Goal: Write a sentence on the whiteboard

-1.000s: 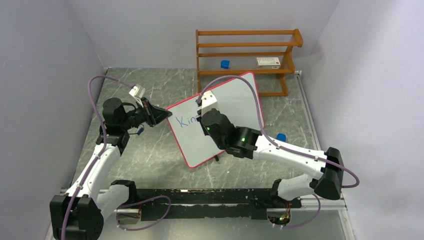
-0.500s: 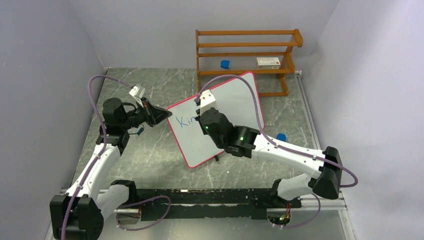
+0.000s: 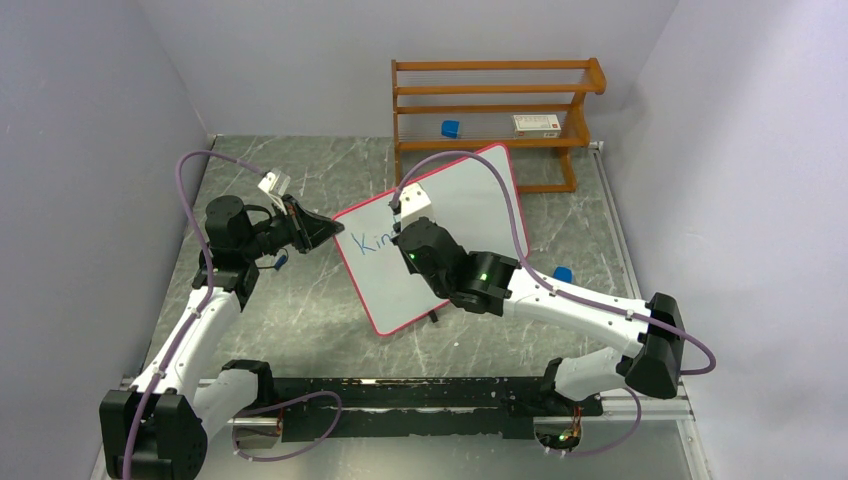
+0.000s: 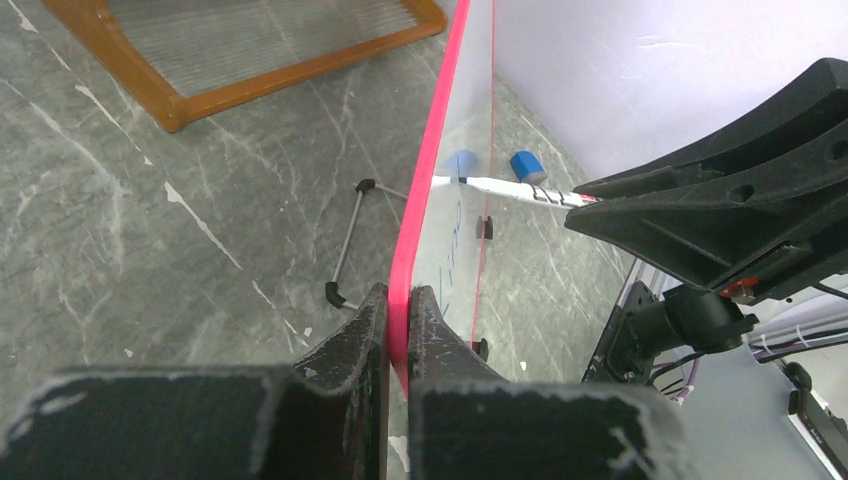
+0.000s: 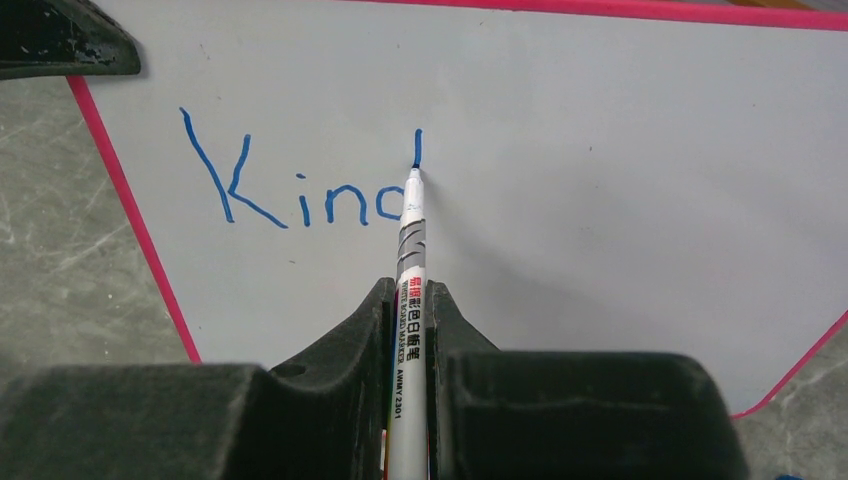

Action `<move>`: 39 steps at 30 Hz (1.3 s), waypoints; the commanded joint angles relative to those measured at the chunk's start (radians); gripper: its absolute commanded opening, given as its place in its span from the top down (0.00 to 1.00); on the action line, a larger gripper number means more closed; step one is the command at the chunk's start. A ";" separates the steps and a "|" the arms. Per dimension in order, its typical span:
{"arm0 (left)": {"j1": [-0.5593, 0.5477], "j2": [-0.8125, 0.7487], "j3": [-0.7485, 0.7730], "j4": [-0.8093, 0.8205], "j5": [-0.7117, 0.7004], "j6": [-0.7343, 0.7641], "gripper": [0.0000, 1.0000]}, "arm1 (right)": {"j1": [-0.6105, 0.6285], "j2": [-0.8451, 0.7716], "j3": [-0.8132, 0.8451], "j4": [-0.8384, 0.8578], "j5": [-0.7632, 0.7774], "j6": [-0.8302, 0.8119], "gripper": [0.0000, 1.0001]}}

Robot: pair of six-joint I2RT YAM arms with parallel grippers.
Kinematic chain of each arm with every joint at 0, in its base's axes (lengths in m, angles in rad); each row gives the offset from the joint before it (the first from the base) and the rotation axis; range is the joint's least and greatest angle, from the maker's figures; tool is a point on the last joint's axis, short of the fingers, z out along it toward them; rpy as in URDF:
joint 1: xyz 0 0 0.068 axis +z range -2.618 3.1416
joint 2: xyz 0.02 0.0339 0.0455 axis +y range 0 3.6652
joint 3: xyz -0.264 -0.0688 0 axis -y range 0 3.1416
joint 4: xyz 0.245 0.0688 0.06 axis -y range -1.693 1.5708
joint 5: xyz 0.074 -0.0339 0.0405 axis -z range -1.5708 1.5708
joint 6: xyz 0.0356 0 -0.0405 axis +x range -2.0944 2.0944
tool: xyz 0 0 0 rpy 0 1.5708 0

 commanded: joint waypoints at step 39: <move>0.001 0.016 0.001 -0.048 -0.020 0.051 0.95 | -0.009 -0.019 -0.014 -0.089 -0.029 0.051 1.00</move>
